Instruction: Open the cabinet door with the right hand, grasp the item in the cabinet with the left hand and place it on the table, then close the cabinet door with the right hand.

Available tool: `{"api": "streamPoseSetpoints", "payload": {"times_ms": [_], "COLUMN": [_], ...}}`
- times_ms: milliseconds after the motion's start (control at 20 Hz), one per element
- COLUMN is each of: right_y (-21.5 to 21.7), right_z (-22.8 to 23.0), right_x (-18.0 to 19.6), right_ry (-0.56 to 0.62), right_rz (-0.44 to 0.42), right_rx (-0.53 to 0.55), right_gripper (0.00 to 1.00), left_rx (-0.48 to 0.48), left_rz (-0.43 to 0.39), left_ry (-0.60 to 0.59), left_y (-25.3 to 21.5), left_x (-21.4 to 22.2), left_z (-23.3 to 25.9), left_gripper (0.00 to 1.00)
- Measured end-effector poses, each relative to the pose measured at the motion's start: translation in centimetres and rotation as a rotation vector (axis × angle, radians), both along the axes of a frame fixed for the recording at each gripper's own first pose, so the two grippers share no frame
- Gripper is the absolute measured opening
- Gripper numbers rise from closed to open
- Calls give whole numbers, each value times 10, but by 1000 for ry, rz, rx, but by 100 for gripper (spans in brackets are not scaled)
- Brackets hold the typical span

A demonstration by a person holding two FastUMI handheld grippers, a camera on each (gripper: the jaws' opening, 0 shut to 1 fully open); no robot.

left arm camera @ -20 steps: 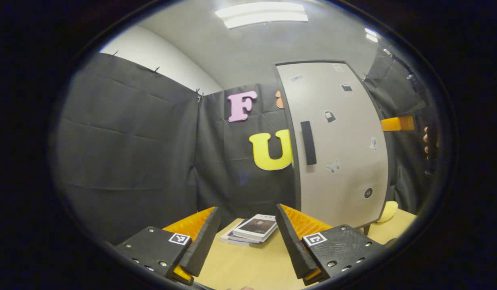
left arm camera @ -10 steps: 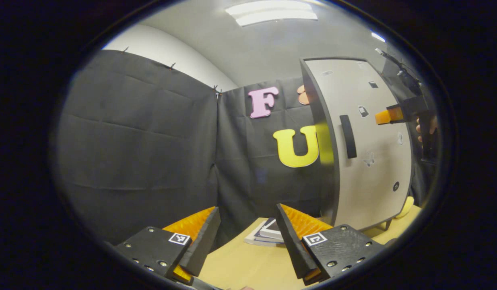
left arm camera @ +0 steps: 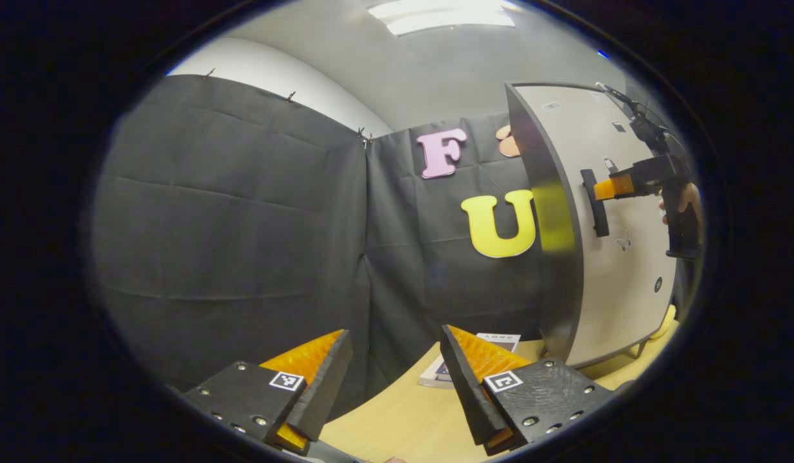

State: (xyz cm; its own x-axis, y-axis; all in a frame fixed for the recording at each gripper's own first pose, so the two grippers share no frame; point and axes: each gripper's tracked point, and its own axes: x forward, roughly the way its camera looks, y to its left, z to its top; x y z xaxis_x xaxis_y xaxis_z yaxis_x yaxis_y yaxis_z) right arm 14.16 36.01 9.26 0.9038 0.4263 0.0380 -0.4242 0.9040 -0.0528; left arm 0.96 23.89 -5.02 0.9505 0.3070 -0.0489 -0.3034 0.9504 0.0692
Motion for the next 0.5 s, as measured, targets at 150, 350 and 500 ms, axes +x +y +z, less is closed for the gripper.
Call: {"api": "streamPoseSetpoints", "payload": {"times_ms": [150,350,500], "right_y": [14,26,33], "right_z": [-7,-15,-19], "right_x": [9,23,28], "right_ry": [14,40,73], "right_rz": [-12,-31,-35], "right_rx": [-15,-21,-23], "right_gripper": [97,80,55], "left_rx": [-17,-30,-39], "left_rz": [10,16,22], "left_ry": [4,16,13], "left_y": [14,29,38], "left_x": [4,10,12], "left_z": [-8,-19,-23], "left_gripper": [84,86,84]}}
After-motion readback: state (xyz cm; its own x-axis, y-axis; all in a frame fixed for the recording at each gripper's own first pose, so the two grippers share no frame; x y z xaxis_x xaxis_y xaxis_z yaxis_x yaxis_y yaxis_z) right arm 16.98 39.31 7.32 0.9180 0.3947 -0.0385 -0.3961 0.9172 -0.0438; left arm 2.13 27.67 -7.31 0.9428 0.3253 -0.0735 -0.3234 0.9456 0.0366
